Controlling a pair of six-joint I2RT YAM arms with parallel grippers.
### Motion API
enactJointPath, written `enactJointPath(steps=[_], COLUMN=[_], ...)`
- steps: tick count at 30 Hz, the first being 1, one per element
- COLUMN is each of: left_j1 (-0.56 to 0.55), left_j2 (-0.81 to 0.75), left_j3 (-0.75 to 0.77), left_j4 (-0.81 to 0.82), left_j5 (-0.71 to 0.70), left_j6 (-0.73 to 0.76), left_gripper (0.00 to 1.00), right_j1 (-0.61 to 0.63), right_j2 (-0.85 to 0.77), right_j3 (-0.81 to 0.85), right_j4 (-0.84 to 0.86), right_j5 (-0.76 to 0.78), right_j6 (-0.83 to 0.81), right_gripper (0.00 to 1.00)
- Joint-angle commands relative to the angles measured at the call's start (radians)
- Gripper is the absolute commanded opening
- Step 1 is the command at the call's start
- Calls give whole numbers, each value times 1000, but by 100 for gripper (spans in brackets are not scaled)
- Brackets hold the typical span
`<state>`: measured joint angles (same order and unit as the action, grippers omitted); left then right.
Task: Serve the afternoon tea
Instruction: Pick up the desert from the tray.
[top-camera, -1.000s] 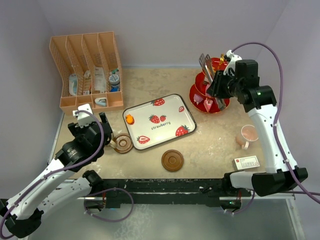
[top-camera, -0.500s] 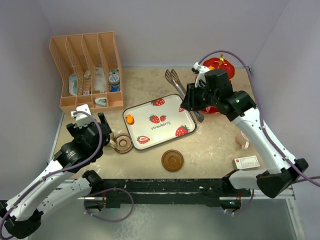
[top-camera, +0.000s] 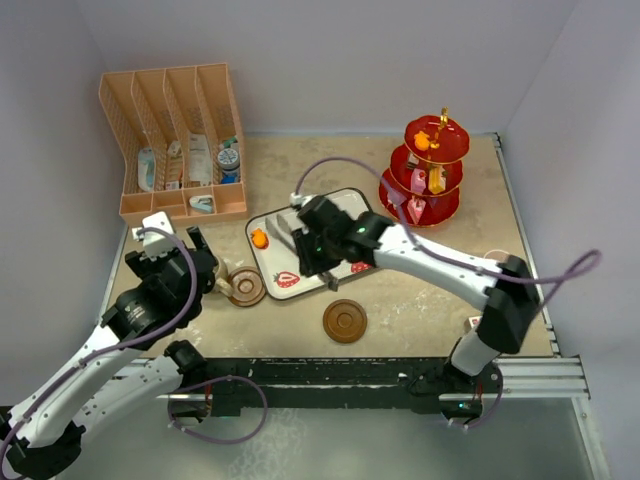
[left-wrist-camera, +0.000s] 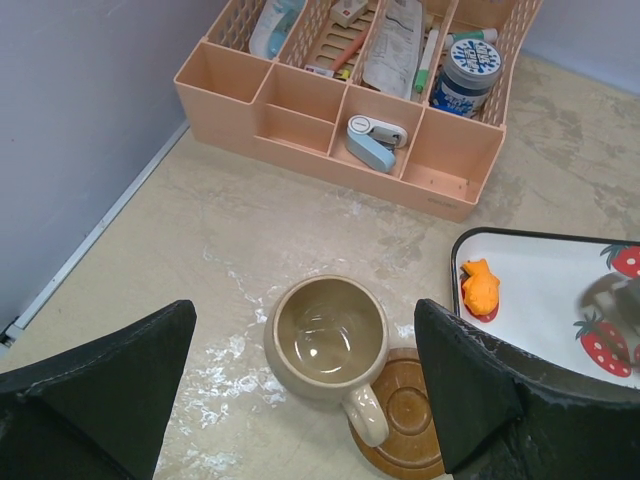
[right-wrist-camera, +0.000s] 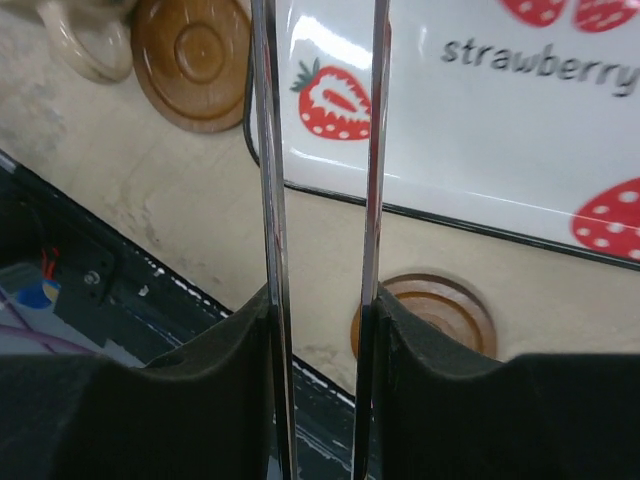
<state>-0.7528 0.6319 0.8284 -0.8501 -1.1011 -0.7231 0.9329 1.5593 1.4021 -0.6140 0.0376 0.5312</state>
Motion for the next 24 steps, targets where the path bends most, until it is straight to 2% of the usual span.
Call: enactJointPath(steps=[1,8,24], left_j1=[2,2,3], left_j2=[-30,-41,-34], left_j3=[33,31,31], left_j4=[3,3,8], left_j5=[-45,-46,-38], left_j6=[-28,-30,-22], left_gripper=[88,88,88], right_j1=[86,95,93], right_j2=[147,311,408], right_j3=[100,205,284], right_j4=[55,32,37], right_j5=[59,104,85], right_j6=[37,25,11], right_gripper=[39,41,43])
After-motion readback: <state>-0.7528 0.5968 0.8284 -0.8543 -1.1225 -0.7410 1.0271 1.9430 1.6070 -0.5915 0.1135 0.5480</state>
